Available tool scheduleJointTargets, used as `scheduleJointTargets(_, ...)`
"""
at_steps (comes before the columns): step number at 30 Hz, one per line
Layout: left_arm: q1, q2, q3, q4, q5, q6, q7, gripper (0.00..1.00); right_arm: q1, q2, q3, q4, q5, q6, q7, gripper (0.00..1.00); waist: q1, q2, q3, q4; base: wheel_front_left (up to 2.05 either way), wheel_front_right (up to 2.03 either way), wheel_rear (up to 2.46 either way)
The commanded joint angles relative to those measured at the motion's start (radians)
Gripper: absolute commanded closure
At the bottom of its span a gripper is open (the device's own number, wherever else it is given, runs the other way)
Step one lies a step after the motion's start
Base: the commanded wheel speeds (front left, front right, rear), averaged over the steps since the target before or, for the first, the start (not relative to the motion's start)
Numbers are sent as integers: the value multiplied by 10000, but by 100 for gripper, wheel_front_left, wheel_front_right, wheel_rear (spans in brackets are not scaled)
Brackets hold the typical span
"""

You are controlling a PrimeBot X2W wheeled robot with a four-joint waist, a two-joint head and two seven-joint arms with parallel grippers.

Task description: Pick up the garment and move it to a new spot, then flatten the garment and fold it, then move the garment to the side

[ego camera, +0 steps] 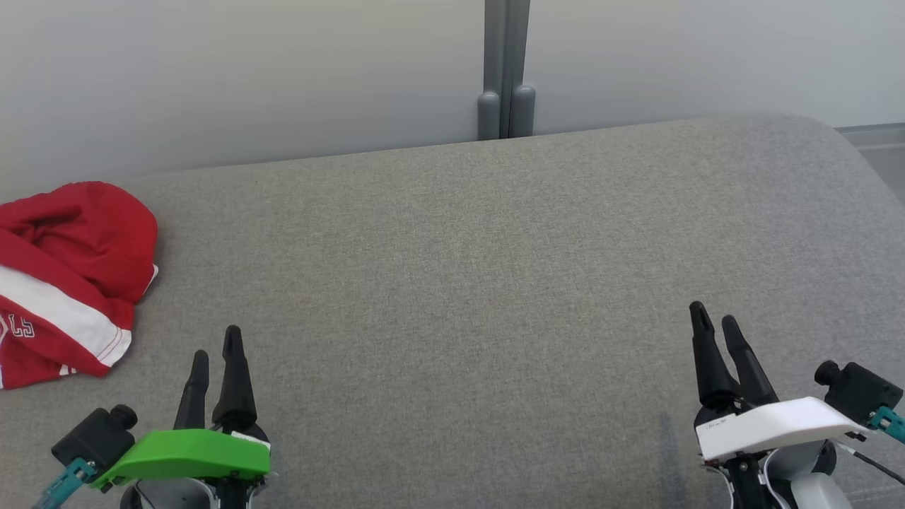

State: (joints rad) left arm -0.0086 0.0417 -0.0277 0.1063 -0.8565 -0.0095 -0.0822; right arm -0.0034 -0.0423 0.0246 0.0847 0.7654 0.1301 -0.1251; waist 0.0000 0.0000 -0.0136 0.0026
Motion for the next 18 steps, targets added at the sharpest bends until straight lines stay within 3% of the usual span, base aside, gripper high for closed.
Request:
scheduleJointTargets(1, 17, 64, -16, -122, 298, 26, -94, 0, -110, -52, 51, -173, -271, 5, -93, 0, 0, 0, -2, 0, 0, 0, 0)
scheduleJointTargets(18, 88, 82, -487, 241, 2953, 353, -657, 0, -147, -69, 281, 50, -2486, 6, -511, 0, 0, 0, -45, 149, 0, 0, 0)
